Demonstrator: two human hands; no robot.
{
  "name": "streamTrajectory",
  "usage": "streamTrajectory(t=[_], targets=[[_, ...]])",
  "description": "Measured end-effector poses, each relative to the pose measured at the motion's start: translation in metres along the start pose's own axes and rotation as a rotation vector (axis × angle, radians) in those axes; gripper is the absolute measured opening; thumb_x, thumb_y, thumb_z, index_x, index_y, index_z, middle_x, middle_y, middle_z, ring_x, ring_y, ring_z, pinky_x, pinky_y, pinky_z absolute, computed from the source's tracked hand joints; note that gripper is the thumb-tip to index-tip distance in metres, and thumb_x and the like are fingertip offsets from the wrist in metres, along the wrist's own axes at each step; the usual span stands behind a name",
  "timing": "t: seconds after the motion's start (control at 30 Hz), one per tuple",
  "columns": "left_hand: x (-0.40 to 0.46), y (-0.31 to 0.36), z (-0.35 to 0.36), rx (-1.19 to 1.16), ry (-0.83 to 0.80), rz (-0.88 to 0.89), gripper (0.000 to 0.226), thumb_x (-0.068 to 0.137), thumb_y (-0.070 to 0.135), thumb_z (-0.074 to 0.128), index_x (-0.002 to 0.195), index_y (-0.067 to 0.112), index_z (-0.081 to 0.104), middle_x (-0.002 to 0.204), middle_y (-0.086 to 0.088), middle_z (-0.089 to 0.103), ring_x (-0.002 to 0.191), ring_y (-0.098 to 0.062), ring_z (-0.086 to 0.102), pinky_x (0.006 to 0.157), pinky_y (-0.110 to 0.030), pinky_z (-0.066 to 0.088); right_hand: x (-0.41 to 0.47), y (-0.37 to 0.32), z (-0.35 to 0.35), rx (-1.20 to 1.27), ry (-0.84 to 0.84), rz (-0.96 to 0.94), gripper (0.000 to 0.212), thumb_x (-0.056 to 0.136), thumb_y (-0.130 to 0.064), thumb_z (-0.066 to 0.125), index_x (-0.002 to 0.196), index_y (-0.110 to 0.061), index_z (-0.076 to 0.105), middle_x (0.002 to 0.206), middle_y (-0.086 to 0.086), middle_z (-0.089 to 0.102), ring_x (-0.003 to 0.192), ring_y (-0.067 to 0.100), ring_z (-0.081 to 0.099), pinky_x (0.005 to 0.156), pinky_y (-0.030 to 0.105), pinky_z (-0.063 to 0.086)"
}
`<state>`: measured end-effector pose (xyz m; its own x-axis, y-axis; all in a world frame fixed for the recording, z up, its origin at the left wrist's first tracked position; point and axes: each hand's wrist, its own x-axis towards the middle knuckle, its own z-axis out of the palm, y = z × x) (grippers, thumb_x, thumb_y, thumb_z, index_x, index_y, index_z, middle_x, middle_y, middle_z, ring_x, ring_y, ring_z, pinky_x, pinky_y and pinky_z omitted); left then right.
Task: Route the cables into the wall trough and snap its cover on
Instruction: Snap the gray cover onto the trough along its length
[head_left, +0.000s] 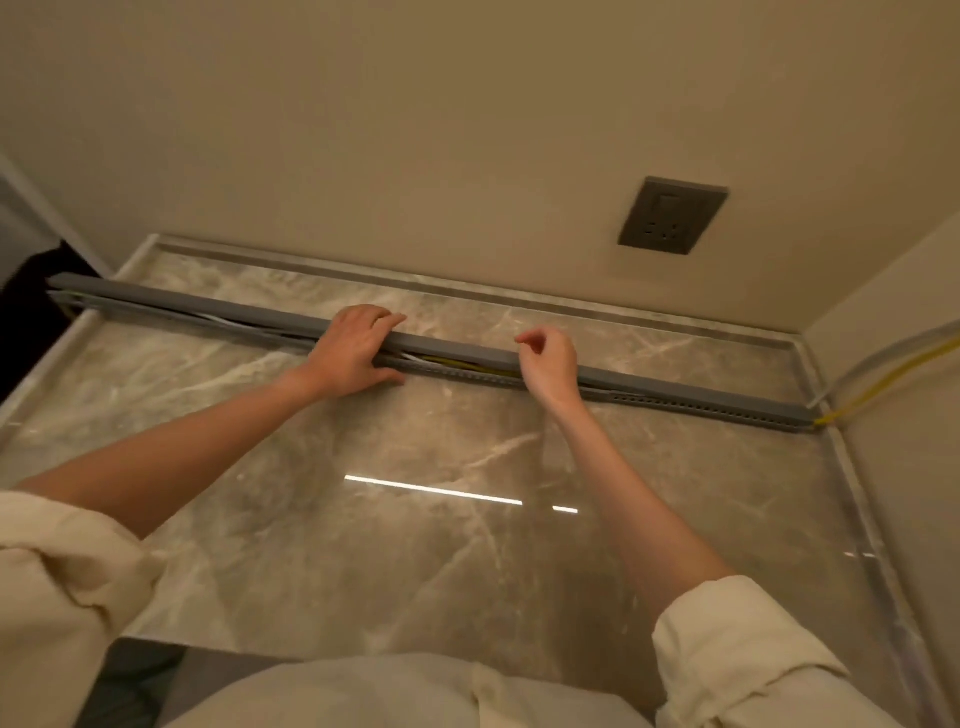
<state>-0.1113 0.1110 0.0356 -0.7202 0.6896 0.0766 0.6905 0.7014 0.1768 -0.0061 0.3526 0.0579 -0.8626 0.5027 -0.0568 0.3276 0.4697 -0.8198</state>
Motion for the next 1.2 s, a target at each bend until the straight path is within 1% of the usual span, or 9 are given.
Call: streamTrajectory(t=[0.17, 0.3, 0.4, 0.57, 0.7, 0.8, 0.97, 1.1, 1.2], targets=[[-0.022, -0.055, -0.016, 0.004, -0.017, -0.062, 0.077, 0.073, 0.044, 0.074, 0.134, 0.009, 0.043, 0.130, -0.016, 0.053, 0.123, -0.034, 0.044, 0.107, -0.045, 0.031, -0.009, -0.032, 0.056, -0.166, -0.121, -0.235, 0.017, 0.089, -0.002, 0.051, 0.101, -0.008, 0.062, 0.108, 0.009, 0.054, 0.103, 0.022, 0.053, 0.093, 0.031, 0.045], [-0.039, -0.092, -0.029, -0.011, -0.019, -0.091, 0.071, 0.075, 0.039, 0.074, 0.132, 0.009, 0.046, 0.131, -0.015, 0.053, 0.124, -0.033, 0.045, 0.108, -0.044, 0.030, -0.009, -0.056, 0.100, -0.325, -0.261, -0.437, 0.029, 0.091, -0.012, 0.057, 0.119, -0.008, 0.055, 0.123, 0.011, 0.054, 0.118, 0.024, 0.048, 0.101, 0.035, 0.040], [-0.048, -0.118, -0.038, -0.011, -0.044, -0.073, 0.063, 0.078, 0.037, 0.073, 0.129, 0.009, 0.049, 0.126, -0.013, 0.057, 0.120, -0.031, 0.049, 0.105, -0.044, 0.033, -0.005, -0.074, 0.127, -0.497, -0.383, -0.540, 0.041, 0.093, -0.025, 0.056, 0.129, -0.010, 0.048, 0.129, 0.011, 0.053, 0.118, 0.027, 0.049, 0.103, 0.041, 0.040], [-0.049, -0.152, -0.048, 0.005, -0.093, -0.070, 0.051, 0.081, 0.037, 0.069, 0.122, 0.011, 0.055, 0.118, -0.008, 0.064, 0.111, -0.028, 0.056, 0.100, -0.041, 0.036, 0.005, -0.087, 0.149, -0.582, -0.413, -0.540, 0.030, 0.096, -0.027, 0.051, 0.118, -0.007, 0.055, 0.111, 0.013, 0.059, 0.103, 0.029, 0.055, 0.089, 0.040, 0.045], [-0.046, -0.166, -0.055, -0.018, -0.121, -0.072, 0.048, 0.079, 0.044, 0.069, 0.113, 0.012, 0.060, 0.104, -0.008, 0.069, 0.096, -0.027, 0.061, 0.088, -0.041, 0.045, 0.011, -0.086, 0.151, -0.591, -0.398, -0.555, 0.028, 0.095, -0.028, 0.053, 0.114, -0.008, 0.057, 0.109, 0.011, 0.059, 0.099, 0.027, 0.057, 0.081, 0.038, 0.048], [-0.044, -0.171, -0.054, -0.049, -0.117, -0.054, 0.046, 0.076, 0.045, 0.071, 0.106, 0.011, 0.063, 0.095, -0.008, 0.069, 0.089, -0.027, 0.061, 0.081, -0.041, 0.047, 0.013, -0.084, 0.151, -0.612, -0.394, -0.581, 0.029, 0.095, -0.030, 0.052, 0.114, -0.008, 0.056, 0.107, 0.011, 0.060, 0.096, 0.028, 0.058, 0.078, 0.038, 0.048], [-0.044, -0.174, -0.051, -0.109, -0.095, -0.086, 0.046, 0.073, 0.046, 0.074, 0.104, 0.013, 0.063, 0.094, -0.006, 0.066, 0.089, -0.024, 0.058, 0.079, -0.040, 0.048, 0.013, -0.082, 0.148, -0.590, -0.393, -0.591, 0.030, 0.095, -0.032, 0.051, 0.115, -0.010, 0.056, 0.107, 0.009, 0.062, 0.094, 0.027, 0.060, 0.075, 0.035, 0.045], [-0.046, -0.173, -0.047, -0.106, -0.048, -0.099, 0.043, 0.073, 0.047, 0.073, 0.101, 0.015, 0.066, 0.092, -0.004, 0.067, 0.088, -0.022, 0.058, 0.075, -0.037, 0.048, 0.016, -0.080, 0.146, -0.556, -0.429, -0.589, 0.030, 0.091, -0.034, 0.057, 0.113, -0.013, 0.060, 0.103, 0.005, 0.064, 0.091, 0.023, 0.059, 0.069, 0.030, 0.043], [-0.049, -0.173, -0.044, -0.124, 0.001, -0.118, 0.040, 0.073, 0.046, 0.073, 0.099, 0.015, 0.069, 0.092, -0.003, 0.070, 0.087, -0.022, 0.059, 0.074, -0.039, 0.050, 0.020, -0.079, 0.148, -0.520, -0.463, -0.536, 0.032, 0.087, -0.038, 0.063, 0.109, -0.015, 0.061, 0.100, 0.003, 0.063, 0.089, 0.021, 0.058, 0.069, 0.029, 0.042]])
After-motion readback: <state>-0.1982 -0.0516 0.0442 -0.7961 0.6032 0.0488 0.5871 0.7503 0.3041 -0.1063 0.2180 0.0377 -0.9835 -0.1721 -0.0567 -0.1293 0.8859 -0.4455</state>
